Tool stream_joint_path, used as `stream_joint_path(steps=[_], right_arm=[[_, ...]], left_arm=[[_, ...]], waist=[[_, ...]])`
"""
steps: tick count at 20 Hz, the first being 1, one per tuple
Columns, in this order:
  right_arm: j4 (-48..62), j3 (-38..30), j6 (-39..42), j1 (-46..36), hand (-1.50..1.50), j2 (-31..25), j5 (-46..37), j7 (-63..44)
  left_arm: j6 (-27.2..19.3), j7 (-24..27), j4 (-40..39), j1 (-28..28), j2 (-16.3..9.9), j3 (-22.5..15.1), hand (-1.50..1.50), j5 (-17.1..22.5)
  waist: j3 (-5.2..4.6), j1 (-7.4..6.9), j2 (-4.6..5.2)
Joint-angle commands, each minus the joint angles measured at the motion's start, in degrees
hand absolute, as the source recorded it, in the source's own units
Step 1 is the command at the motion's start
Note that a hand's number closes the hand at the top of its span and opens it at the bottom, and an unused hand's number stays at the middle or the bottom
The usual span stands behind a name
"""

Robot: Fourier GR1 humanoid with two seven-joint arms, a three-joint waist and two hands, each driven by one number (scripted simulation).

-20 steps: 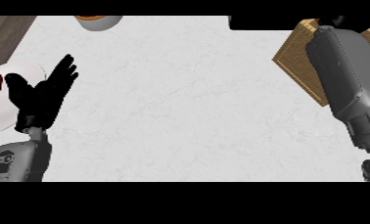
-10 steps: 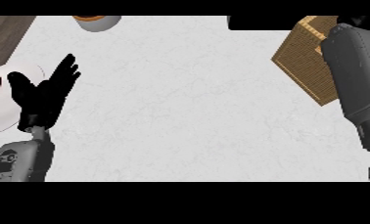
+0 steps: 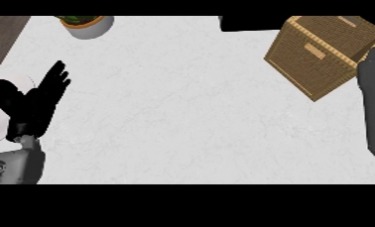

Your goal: Pick the croissant from the placemat and place it in the basket

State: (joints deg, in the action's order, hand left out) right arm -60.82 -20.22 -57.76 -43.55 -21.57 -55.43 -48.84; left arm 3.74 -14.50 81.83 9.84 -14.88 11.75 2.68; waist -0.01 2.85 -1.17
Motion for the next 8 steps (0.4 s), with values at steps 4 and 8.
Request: stream_joint_path(steps=[4,8], right_arm=[[-26.7,3.3,11.3,20.5,-1.5,1.1,9.5,-2.0],[-41.2,3.4,15.3,34.2,-1.5,0.4,15.3,-2.9]], left_arm=[[-1.1,0.5,0.9,-1.5,0.3,0.7,0.0,-0.2],[-0.5,1.1,0.8,-2.6,-0.3,1.5,0.0,0.2]], waist=[[-0.03,1.8,-0.39],[-0.03,2.36,-0.29]])
